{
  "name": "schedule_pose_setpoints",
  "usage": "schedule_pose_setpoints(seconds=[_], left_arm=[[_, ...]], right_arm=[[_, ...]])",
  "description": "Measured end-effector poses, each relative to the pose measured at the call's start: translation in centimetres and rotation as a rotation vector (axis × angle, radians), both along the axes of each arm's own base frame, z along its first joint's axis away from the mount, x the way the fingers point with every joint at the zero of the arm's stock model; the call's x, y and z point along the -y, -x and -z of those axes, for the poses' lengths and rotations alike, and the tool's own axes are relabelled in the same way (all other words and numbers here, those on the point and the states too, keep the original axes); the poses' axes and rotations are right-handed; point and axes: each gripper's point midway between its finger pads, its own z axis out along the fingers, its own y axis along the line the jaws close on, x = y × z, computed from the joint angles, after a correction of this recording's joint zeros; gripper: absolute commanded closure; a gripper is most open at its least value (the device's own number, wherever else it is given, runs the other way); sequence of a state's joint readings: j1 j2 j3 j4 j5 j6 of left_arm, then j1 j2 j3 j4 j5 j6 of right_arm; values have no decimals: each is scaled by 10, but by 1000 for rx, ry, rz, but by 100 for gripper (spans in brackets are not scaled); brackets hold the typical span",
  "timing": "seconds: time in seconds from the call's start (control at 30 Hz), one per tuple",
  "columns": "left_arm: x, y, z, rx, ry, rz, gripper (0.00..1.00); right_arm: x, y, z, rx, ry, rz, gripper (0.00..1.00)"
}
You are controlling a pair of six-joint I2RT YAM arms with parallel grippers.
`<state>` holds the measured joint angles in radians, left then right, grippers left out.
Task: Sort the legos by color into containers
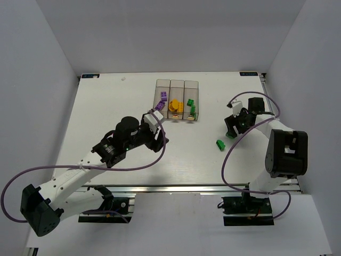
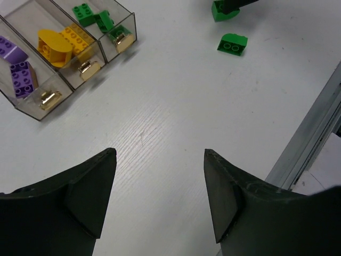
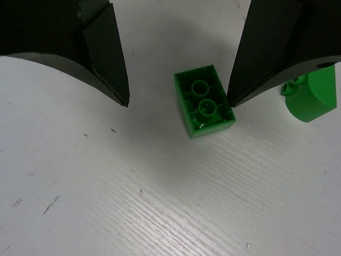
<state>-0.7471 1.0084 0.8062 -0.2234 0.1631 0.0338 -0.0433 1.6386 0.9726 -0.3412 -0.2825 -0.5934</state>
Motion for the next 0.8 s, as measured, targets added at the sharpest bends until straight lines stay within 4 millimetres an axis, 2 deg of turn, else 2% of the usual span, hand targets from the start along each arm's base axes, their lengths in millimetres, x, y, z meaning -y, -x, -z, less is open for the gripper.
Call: schedule_pose_setpoints(seconds=[0.2,0.33,0.37,0.43,0.53,0.57,0.63,0.73,0.8], left_arm=[[-4,0,-8,38,2,-2,24],[-5,-1,-8,42,-3,-5,23],[-5,-1,-8,43,-4,-6,23],[-5,-1,-8,45,-5,-6,23],[-5,-1,-8,45,-5,-6,23],[-5,-1,-8,45,-5,-6,23],[-5,-1,-8,45,-5,-6,23],[-5,-1,-8,44,-5,-6,23],[-5,-1,-7,44,-6,-6,23]], right_arm=[[-8,-6,3,2,19,-75,33],[-12,-3,17,-37,30,-105,42],[-12,-1,20,-48,33,-110,51],[-12,-1,22,-53,38,-118,59],[-11,-1,22,-51,41,-122,78],[-12,-1,22,-50,40,-124,88],[-12,-1,22,-51,40,-127,98],[-21,1,16,-65,26,-153,100],[-37,-5,2,-52,1,-187,100]])
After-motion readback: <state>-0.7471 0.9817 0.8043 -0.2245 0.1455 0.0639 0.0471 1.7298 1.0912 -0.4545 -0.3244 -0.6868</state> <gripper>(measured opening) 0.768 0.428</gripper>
